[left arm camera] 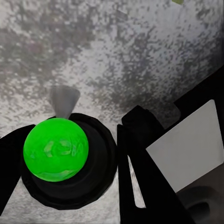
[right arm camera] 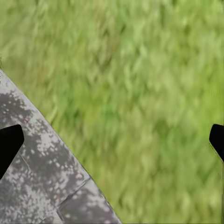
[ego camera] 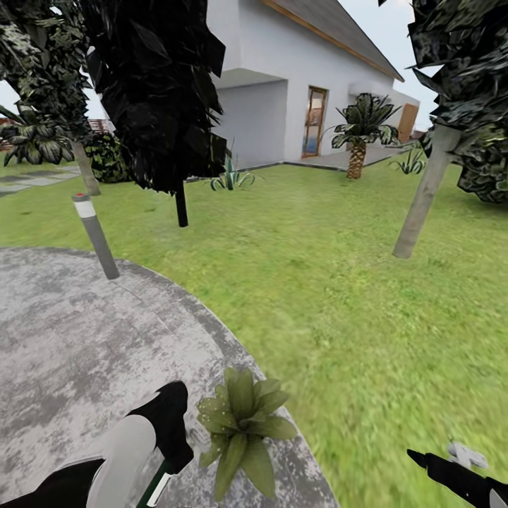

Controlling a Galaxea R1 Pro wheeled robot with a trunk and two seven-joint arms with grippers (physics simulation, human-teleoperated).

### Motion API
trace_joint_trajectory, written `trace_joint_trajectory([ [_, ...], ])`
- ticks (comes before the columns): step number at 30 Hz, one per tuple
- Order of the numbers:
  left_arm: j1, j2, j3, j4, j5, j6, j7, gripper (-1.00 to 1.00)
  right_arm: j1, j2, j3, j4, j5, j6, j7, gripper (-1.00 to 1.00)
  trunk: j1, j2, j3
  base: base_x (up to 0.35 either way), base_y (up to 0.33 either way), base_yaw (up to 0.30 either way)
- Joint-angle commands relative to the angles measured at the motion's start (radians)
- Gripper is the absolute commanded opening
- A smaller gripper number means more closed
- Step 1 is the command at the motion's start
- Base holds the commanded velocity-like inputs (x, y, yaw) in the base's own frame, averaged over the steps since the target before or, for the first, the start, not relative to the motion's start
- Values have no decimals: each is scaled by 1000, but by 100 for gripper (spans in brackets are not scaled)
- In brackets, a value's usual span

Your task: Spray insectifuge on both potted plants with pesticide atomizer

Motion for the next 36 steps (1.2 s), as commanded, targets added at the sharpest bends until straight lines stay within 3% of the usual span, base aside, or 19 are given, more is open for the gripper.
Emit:
trace_joint_trajectory([
  [1, 0, -1, 8, -1, -10, 5, -6, -100, 0, 0, -9, -2, 6, 7, 6, 100, 0, 0, -1, 0, -276, 284],
  [14, -1, -1, 8, -3, -7, 4, -4, -100, 0, 0, -9, -2, 7, 7, 6, 100, 0, 0, -1, 0, -233, 284],
  [25, 0, -1, 8, -3, -7, 5, -4, -100, 0, 0, -9, -2, 7, 7, 6, 100, 0, 0, -1, 0, -252, 42],
  [36, 0, -1, 8, -3, -7, 4, -4, -100, 0, 0, -9, -2, 6, 7, 6, 100, 0, 0, -1, -19, -140, 252],
])
